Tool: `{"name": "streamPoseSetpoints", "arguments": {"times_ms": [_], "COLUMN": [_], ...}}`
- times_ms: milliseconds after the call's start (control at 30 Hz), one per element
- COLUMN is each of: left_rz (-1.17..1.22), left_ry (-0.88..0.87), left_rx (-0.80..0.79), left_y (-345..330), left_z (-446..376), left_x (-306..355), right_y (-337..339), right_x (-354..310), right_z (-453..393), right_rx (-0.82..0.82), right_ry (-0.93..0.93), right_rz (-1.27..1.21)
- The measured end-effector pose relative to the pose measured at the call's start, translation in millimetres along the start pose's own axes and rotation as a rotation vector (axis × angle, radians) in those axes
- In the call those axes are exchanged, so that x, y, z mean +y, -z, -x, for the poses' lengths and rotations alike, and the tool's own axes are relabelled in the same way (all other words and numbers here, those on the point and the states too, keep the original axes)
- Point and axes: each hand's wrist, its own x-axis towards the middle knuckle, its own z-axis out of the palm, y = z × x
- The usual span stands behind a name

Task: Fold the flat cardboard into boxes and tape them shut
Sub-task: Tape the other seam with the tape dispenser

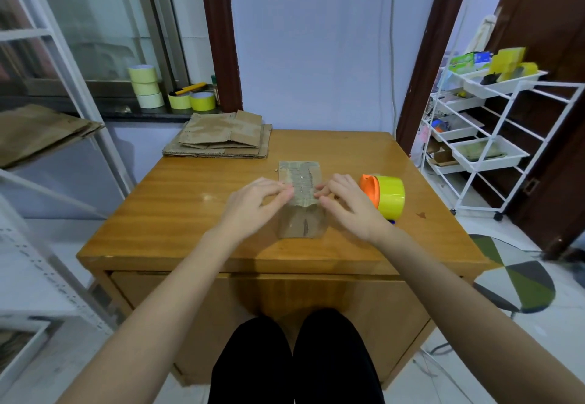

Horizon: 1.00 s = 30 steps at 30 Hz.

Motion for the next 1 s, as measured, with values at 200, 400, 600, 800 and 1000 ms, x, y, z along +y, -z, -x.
{"name": "streamPoseSetpoints", "arguments": {"times_ms": [200,400,600,800,1000], "left_rz": [0.081,-0.045,-0.452,-0.261,-0.126], "left_ry": [-0.028,-0.139,-0.258,-0.148,-0.161], "left_rx": [0.118,0.084,0.285,0.218,0.217], "left_y": [-11,-15,-48,-44,-34], "left_z": [-4,3,9,15,14], "left_x": [-1,-6,-5,0,-3], "right_y": [-2,-8,-13,-8,-18], "right_x": [3,8,13,-4,-5], "right_z": [-14,-2,5,2,0], "right_rx": [0.073,0.097,0.108,0.063,0.17], "right_ry": [-0.052,0.121,0.238,0.044,0.033], "right_rz": [-0.086,0.123,0.304,0.195,0.161]}}
